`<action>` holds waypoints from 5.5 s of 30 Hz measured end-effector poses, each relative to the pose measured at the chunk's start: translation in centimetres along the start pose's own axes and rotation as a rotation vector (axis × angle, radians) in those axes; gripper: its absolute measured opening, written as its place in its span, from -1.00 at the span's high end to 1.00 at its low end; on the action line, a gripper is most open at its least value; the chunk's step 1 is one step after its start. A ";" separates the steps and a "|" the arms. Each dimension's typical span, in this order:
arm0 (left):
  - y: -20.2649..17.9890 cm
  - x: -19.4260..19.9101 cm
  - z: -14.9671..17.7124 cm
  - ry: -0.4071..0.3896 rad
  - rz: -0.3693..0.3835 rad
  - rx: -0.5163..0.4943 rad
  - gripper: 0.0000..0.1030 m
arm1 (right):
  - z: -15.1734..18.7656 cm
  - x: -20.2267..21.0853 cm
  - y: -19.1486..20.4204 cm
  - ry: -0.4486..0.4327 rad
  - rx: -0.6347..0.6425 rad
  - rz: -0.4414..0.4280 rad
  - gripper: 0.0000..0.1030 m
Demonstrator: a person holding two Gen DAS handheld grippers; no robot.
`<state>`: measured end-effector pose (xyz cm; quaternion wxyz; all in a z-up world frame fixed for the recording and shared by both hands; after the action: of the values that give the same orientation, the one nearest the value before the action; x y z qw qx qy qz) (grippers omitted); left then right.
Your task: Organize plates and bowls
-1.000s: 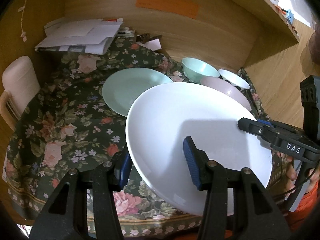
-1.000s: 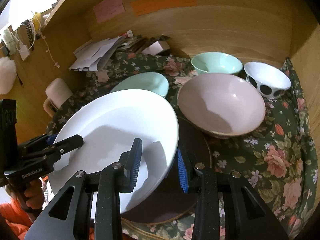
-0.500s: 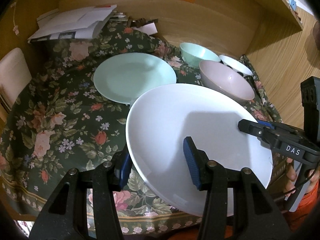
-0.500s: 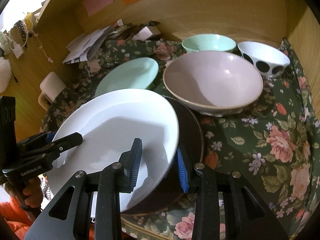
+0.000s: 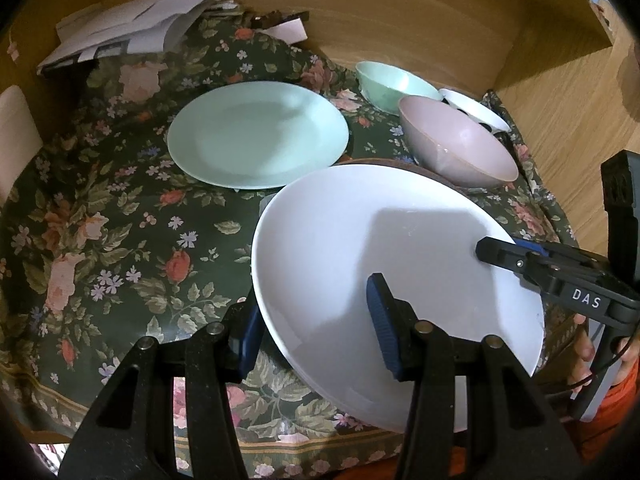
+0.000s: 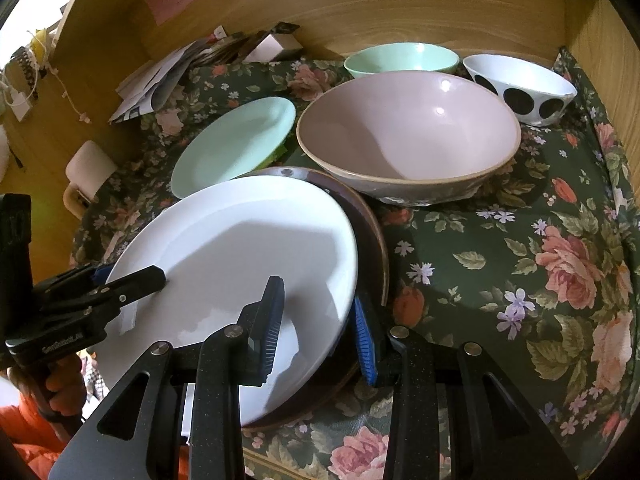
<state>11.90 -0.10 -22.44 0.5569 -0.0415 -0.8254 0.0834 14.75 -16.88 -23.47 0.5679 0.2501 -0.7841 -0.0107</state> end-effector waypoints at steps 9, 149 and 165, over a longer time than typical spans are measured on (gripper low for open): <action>0.4 -0.8 -0.1 0.024 0.017 0.007 0.05 | -0.2 -0.1 -0.2 0.005 0.001 0.014 0.41; 14.2 -4.3 -10.5 0.019 -0.047 0.079 0.07 | -16.7 -11.6 7.8 0.225 0.193 0.055 0.39; 12.6 0.8 -9.0 -0.093 -0.037 0.056 0.09 | -15.1 -5.7 8.9 0.089 0.208 0.042 0.40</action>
<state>19.66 13.21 -20.68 0.5204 -0.0069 -0.8482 0.0980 26.15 -2.79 -20.45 0.5731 0.2913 -0.7602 0.0935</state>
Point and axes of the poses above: each gripper's, at about its wrist camera, not at the fingertips, and x roughly against the way its jaws point, y to its left, z to its underside, the point moved 6 cm from there along -x, roughly the way its jaws point, and after that the axes turned 13 degrees about y, right-handed, at the moved point
